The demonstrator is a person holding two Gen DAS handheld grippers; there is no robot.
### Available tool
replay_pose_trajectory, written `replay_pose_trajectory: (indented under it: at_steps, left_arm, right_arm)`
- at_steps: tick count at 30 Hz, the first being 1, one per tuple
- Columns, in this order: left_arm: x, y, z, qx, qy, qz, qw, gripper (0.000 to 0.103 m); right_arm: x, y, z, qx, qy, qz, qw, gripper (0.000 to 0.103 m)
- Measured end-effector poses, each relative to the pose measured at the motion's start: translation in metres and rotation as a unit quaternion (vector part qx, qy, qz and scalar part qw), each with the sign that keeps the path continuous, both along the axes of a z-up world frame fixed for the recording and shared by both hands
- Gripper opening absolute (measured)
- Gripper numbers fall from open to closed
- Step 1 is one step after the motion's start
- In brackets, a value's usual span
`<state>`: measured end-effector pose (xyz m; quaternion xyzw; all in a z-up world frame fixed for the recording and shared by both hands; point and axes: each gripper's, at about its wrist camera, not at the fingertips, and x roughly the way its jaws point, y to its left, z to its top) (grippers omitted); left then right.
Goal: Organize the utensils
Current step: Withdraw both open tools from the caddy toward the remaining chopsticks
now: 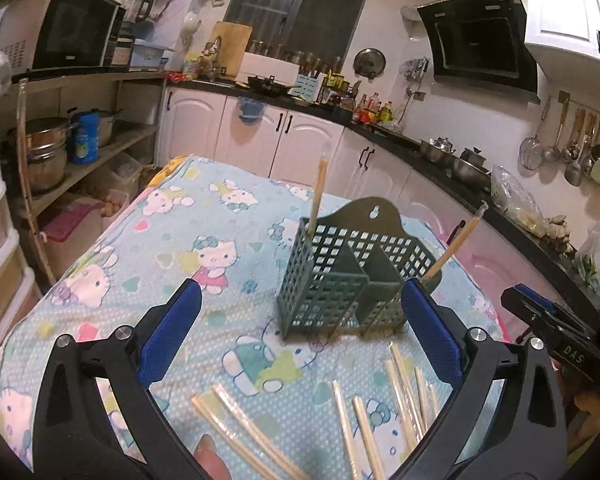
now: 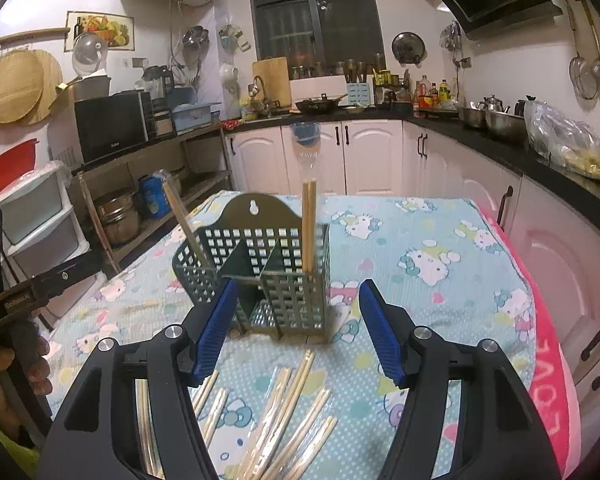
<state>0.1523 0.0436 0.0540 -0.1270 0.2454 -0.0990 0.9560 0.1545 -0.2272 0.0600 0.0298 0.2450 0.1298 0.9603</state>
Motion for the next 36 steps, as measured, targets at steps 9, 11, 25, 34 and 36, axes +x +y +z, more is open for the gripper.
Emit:
replay_pose_trajectory:
  at_steps: [9, 11, 25, 34, 36]
  left_arm:
    - [-0.014, 0.016, -0.018, -0.003, 0.023, 0.013, 0.9996, 0.091]
    - [-0.016, 0.018, -0.022, -0.004, 0.027, 0.014, 0.9995, 0.091]
    - [-0.029, 0.021, -0.054, 0.001, 0.075, 0.013, 0.9971, 0.091]
    - [-0.031, 0.023, -0.079, -0.018, 0.116, 0.005, 0.9931, 0.086]
    - [-0.031, 0.025, -0.084, -0.023, 0.124, 0.005, 0.992, 0.083]
  right_arm:
    - [-0.011, 0.008, -0.016, -0.007, 0.017, 0.012, 1.0, 0.061]
    - [-0.012, 0.011, -0.019, -0.008, 0.02, 0.016, 1.0, 0.061]
    - [-0.018, 0.025, -0.05, -0.02, 0.057, 0.028, 0.998, 0.061]
    - [-0.005, 0.027, -0.07, -0.031, 0.094, 0.021, 0.995, 0.059]
    - [-0.001, 0.026, -0.074, -0.031, 0.103, 0.019, 0.994, 0.055]
